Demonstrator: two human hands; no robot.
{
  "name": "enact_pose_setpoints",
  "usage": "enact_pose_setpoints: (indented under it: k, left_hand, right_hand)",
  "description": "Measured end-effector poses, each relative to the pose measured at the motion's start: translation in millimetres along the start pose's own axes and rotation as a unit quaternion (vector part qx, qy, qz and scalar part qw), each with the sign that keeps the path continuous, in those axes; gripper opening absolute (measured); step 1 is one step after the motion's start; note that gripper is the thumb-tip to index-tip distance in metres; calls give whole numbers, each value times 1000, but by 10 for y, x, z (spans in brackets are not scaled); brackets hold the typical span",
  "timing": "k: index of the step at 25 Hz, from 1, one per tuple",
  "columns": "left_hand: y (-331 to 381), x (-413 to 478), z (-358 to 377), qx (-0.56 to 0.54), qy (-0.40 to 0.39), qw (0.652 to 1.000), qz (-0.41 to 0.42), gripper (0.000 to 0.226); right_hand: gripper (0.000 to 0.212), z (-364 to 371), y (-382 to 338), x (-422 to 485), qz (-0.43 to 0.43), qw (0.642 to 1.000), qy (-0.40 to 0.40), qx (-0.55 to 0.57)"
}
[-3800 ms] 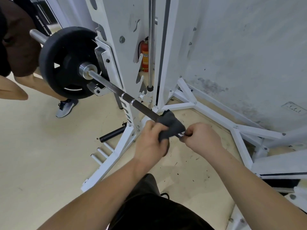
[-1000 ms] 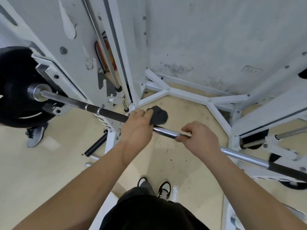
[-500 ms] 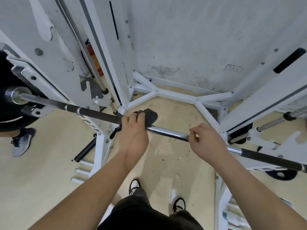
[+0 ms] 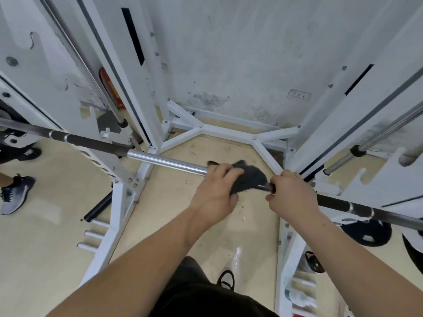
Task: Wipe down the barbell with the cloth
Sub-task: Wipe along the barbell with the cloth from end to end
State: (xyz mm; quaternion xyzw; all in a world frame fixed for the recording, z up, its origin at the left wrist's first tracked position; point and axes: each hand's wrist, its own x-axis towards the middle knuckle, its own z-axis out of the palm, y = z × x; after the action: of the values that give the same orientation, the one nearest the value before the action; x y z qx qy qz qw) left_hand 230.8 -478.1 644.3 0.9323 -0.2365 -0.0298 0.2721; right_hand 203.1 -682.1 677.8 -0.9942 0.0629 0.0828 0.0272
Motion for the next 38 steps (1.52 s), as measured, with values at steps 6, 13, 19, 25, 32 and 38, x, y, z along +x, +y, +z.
enact_pose_setpoints:
  k: [6, 13, 19, 25, 32, 38]
  left_hand:
    - [-61, 113, 54, 91, 112, 971, -193, 55]
    - [256, 179, 217, 32, -6, 999, -11, 52]
    - [467, -105, 422, 90, 66, 988, -108, 37]
    - [-338, -636, 267, -260, 91, 870, -409, 21]
    - [-1243, -275, -709, -481, 348, 626, -505, 17]
    - [-624, -284, -378, -533, 127, 692, -470, 13]
  right_hand:
    - [12, 101, 134, -31, 16, 999, 36, 32]
    - [15, -10, 223, 2, 42, 996, 31, 66]
    - [36, -179, -86, 146, 76, 976, 1, 202]
    - [44, -185, -580, 376, 22, 968, 18, 251]
    - [22, 6, -1414, 554, -83, 976, 14, 199]
    - [20, 47, -1325, 630, -66, 980, 23, 186]
